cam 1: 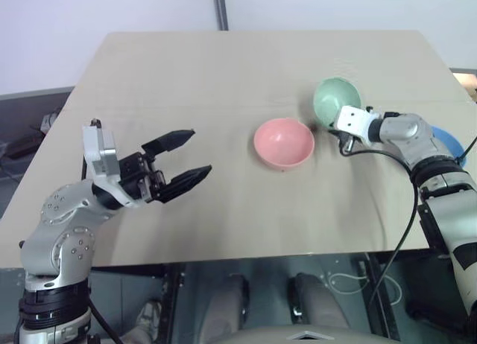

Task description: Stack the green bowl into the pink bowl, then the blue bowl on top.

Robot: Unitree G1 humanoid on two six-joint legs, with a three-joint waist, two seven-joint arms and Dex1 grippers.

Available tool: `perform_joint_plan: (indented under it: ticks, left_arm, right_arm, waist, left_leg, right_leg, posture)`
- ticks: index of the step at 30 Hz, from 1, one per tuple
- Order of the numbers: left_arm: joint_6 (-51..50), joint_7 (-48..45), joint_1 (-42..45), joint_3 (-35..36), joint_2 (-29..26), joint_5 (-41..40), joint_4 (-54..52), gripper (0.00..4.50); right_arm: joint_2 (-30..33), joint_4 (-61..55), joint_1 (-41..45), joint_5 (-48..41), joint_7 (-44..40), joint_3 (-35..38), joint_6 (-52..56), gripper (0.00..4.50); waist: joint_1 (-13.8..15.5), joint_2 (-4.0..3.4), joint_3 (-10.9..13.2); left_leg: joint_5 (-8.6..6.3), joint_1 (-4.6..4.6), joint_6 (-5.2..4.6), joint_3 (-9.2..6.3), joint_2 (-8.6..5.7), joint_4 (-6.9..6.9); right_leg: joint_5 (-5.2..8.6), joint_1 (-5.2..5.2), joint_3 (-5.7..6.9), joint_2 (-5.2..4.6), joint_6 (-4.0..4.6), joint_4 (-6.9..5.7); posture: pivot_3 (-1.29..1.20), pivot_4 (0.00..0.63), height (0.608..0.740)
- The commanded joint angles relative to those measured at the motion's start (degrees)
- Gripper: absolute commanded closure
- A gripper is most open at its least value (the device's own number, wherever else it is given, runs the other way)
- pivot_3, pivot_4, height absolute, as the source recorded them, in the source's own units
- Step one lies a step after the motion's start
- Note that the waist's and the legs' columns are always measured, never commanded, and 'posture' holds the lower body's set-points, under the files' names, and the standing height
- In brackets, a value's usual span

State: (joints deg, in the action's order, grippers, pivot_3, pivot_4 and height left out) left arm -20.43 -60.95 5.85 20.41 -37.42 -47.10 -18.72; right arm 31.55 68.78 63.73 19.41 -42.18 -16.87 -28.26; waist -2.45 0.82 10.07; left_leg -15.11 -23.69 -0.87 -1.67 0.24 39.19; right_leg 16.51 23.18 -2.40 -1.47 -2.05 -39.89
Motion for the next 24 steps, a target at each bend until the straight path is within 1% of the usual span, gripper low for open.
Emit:
perform_joint_plan:
  ticks: [1, 3, 6, 8, 10, 13, 18, 21, 22, 24]
  left_arm:
    - [1.8, 0.6, -0.2, 0.4, 0.0, 0.8, -1.9, 0.0]
    - [2.2, 0.8, -0.3, 0.1, 0.2, 1.5, -1.4, 0.0]
    - [2.7, 1.1, 0.4, -0.5, 0.7, 2.4, -0.2, 0.0]
    - [2.9, 1.1, 1.0, -1.1, 1.1, 2.7, 0.6, 0.0]
    - [3.1, 0.9, 1.8, -2.1, 1.5, 3.2, 1.3, 0.0]
    - [3.7, 0.3, 2.7, -3.3, 1.6, 4.2, 2.7, 0.0]
    - [3.9, 0.0, 3.1, -3.3, 1.3, 4.7, 3.3, 0.0]
    - [4.0, -0.1, 2.0, -2.9, 1.2, 4.9, 2.6, 0.0]
    - [4.1, 0.0, 1.5, -2.8, 1.2, 4.9, 2.3, 0.0]
    - [4.1, 0.2, 0.7, -2.5, 1.1, 4.8, 1.7, 0.0]
  right_arm:
    - [1.2, -1.5, 2.1, 1.2, 2.2, 0.0, -3.6, 3.49]
    - [1.7, -2.7, 2.4, 1.4, 2.7, 0.1, -5.3, 3.49]
    - [2.1, -6.9, 1.8, -1.0, 0.1, 1.7, -6.6, 3.49]
    - [2.4, -8.9, 0.9, -1.8, -1.5, 2.0, -5.7, 3.49]
    - [2.2, -9.1, 0.0, -2.3, -1.9, 2.1, -4.0, 3.49]
    - [2.2, -8.0, -0.4, -1.0, -0.2, 1.1, -3.7, 3.49]
    - [2.1, -5.6, 0.5, -0.3, -0.5, 0.6, -2.4, 3.49]
    - [2.0, -4.2, 1.4, 1.0, 1.9, 0.2, -1.9, 2.91]
    - [1.9, -4.1, 1.7, 1.3, 3.0, 0.3, -2.1, 2.58]
    - [1.7, -3.9, 2.0, 1.6, 3.9, 0.4, -2.5, 1.64]
  waist:
    - [0.0, 0.0, 0.0]
    - [0.0, 0.0, 0.0]
    - [0.0, 0.0, 0.0]
    - [0.0, 0.0, 0.0]
    - [0.1, 0.0, 0.0]
    - [0.2, 0.01, 0.0]
    - [0.0, 0.0, 0.0]
    - [0.0, 0.0, 0.0]
    - [0.0, -0.01, 0.0]
    - [0.0, -0.01, 0.0]
  left_leg:
    - [0.0, 0.0, 0.0, 0.0, 0.0, 0.0]
    - [0.0, 0.0, 0.0, -0.01, 0.0, 0.0]
    - [0.0, -0.02, 0.0, 0.01, -0.01, -0.01]
    - [0.0, -0.01, 0.0, 0.0, -0.01, -0.01]
    - [0.0, -0.01, 0.0, -0.02, 0.0, -0.01]
    - [-0.01, -0.02, -0.01, -0.02, -0.01, 0.0]
    - [0.0, -0.02, 0.0, 0.01, -0.01, -0.02]
    - [0.0, 0.0, 0.0, 0.03, 0.0, -0.03]
    - [0.0, 0.0, 0.0, 0.02, 0.0, -0.03]
    - [0.0, -0.01, 0.0, 0.03, 0.0, -0.03]
  right_leg:
    - [0.0, 0.0, 0.0, 0.0, 0.0, 0.0]
    - [0.0, 0.0, 0.01, 0.0, 0.0, 0.0]
    - [0.0, 0.0, 0.0, -0.01, 0.0, 0.02]
    - [0.0, 0.0, 0.0, -0.01, 0.0, 0.02]
    - [0.0, -0.01, 0.01, -0.01, 0.0, 0.02]
    - [0.0, -0.02, 0.01, -0.02, 0.0, 0.03]
    - [0.0, 0.01, 0.0, -0.01, 0.0, 0.02]
    - [0.0, 0.01, -0.02, 0.0, 0.0, 0.02]
    - [0.0, 0.01, -0.03, 0.0, 0.0, 0.01]
    - [0.0, 0.01, -0.03, -0.01, 0.0, 0.02]
  posture:
    - [0.0, 0.15, 0.74]
    - [0.0, 0.15, 0.74]
    - [0.0, 0.15, 0.74]
    - [0.0, 0.15, 0.74]
    - [0.0, 0.15, 0.74]
    - [0.0, 0.15, 0.74]
    - [0.0, 0.15, 0.74]
    - [0.0, 0.15, 0.74]
    - [0.0, 0.15, 0.74]
    - [0.0, 0.15, 0.74]
